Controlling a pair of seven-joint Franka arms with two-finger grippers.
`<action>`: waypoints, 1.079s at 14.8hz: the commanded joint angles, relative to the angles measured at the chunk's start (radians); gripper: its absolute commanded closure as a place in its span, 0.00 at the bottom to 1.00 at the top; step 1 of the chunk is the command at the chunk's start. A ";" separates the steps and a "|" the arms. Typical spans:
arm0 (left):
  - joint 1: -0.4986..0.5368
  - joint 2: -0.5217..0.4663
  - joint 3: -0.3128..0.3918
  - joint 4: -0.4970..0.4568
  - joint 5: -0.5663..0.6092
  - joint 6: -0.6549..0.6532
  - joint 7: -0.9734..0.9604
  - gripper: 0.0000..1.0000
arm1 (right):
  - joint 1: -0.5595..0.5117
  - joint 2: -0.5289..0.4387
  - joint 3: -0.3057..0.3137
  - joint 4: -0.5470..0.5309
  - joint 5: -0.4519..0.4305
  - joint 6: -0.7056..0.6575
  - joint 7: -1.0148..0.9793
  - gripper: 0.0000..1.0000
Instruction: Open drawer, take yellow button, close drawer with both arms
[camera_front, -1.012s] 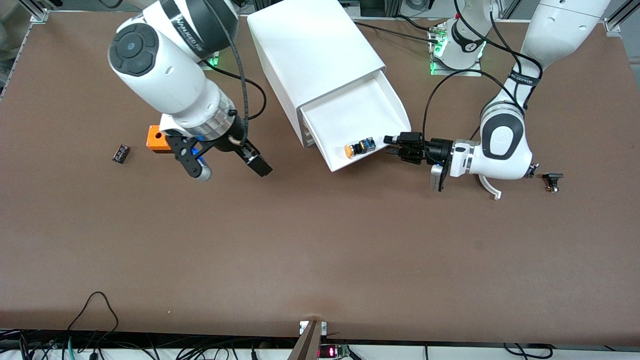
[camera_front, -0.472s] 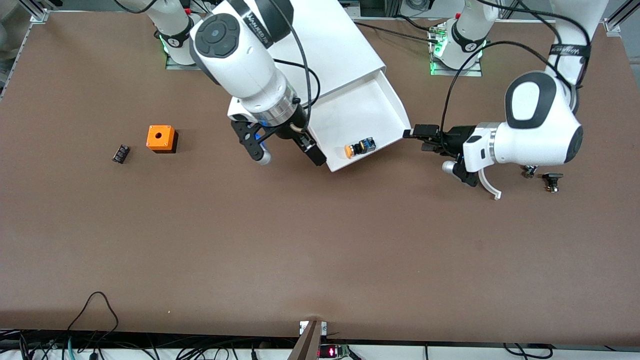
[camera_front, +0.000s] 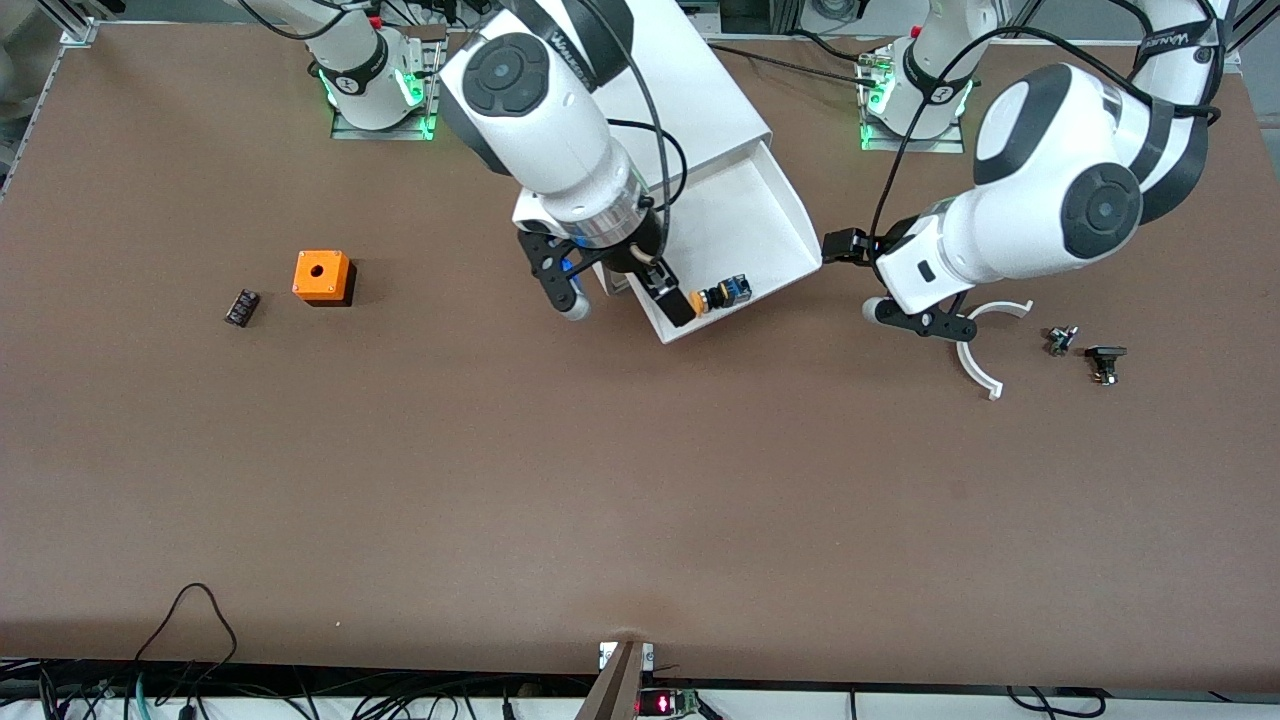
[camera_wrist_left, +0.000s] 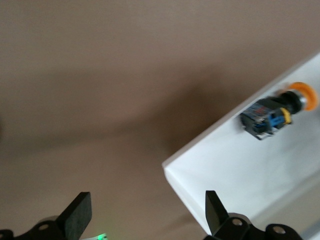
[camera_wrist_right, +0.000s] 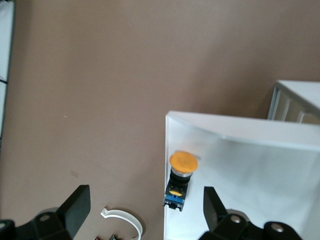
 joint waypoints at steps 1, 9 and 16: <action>0.025 -0.011 0.001 0.010 0.060 -0.020 -0.023 0.00 | 0.046 0.065 -0.010 0.045 0.009 0.046 0.071 0.00; 0.091 0.000 0.006 0.085 0.180 -0.079 -0.022 0.00 | 0.093 0.153 -0.009 0.046 0.007 0.131 0.163 0.00; 0.152 0.042 0.001 0.174 0.175 -0.195 -0.022 0.00 | 0.116 0.173 -0.009 0.044 0.010 0.122 0.184 0.07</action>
